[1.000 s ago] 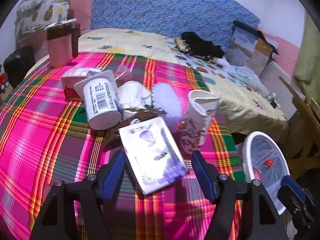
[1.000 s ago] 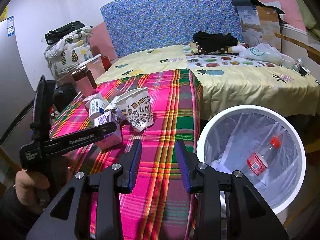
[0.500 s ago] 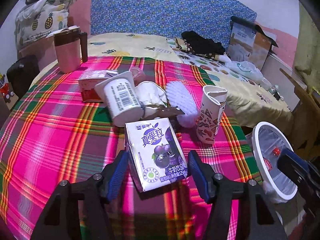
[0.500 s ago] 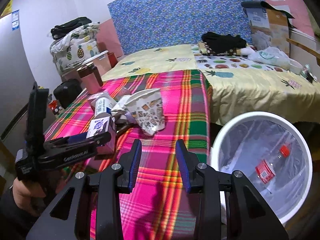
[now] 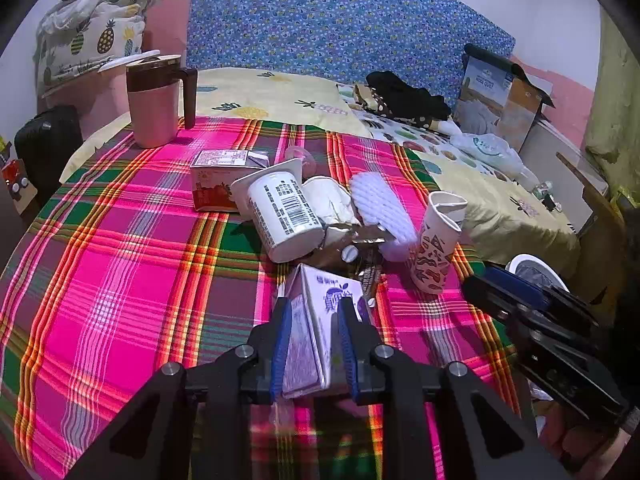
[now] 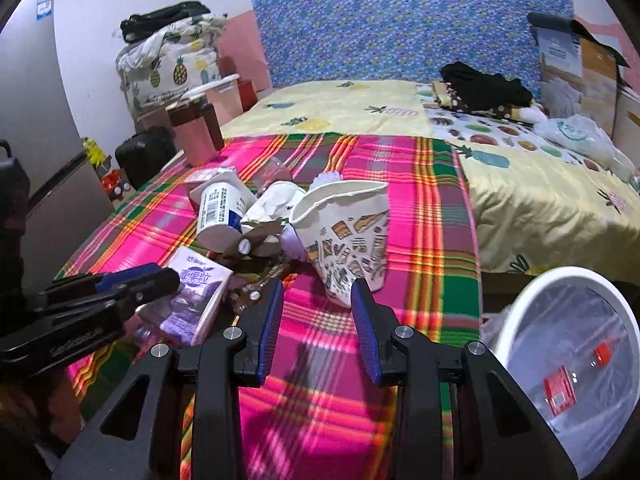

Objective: Collect trash
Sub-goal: 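Grasp the grape juice carton with the left gripper while the right gripper grasps the paper cup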

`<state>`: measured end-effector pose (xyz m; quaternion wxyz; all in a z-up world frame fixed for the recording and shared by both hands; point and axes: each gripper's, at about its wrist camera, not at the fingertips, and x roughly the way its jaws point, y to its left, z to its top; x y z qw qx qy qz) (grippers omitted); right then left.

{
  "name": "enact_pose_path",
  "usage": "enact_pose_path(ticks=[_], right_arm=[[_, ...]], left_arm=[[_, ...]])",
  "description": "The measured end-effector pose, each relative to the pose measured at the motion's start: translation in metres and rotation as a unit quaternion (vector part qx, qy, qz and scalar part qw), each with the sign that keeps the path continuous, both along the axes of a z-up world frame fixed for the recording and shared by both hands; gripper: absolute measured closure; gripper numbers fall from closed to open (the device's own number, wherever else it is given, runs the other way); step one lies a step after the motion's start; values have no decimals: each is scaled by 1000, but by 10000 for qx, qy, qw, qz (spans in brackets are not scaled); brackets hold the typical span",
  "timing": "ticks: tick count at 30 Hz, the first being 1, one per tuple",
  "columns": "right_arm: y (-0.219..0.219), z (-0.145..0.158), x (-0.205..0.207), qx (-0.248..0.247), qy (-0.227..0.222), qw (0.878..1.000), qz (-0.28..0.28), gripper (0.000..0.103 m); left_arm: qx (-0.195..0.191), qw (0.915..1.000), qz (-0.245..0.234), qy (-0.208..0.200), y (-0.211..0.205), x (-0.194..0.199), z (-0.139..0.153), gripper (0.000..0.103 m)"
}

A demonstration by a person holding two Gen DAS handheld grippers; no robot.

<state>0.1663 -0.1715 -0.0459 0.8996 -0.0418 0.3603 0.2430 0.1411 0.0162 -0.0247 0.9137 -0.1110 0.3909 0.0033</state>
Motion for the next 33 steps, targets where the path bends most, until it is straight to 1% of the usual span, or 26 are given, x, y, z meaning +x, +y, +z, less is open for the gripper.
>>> enact_pose_path(ticks=[1, 5, 7, 8, 9, 10, 11, 12, 19, 28, 33], right_arm=[[1, -1, 2, -38, 11, 10000, 11, 67], [6, -6, 11, -125, 66, 9999, 43, 67], [9, -7, 13, -143, 79, 9998, 62, 68], [10, -7, 14, -161, 79, 9998, 82, 76], [11, -8, 14, -188, 82, 9998, 89, 82], [12, -8, 15, -196, 86, 9997, 89, 84], [12, -8, 16, -202, 88, 9997, 85, 89], [12, -7, 15, -215, 67, 9997, 60, 90], [1, 2, 9, -91, -6, 10000, -34, 96], [-6, 7, 0, 42, -66, 10000, -50, 96], [-13, 10, -4, 133, -86, 9998, -124, 97]], left_arm=[[19, 10000, 1, 12, 1, 1, -2, 80], [-141, 9998, -101, 99, 6, 5, -8, 80], [-243, 9996, -129, 110, 9, 5, -10, 78], [-275, 9994, -146, 118, 10, 6, -11, 75], [-307, 9993, -160, 127, 10, 7, -11, 66], [-342, 9992, -158, 133, 11, 7, -12, 58], [-389, 9990, -162, 122, 12, 7, -13, 54], [-426, 9989, -167, 110, 12, 6, -13, 51], [-286, 9991, -287, 139, -1, 3, -13, 49], [345, 9989, -325, 57, -24, 3, -12, 49], [488, 9982, -339, 82, -28, 4, -10, 49]])
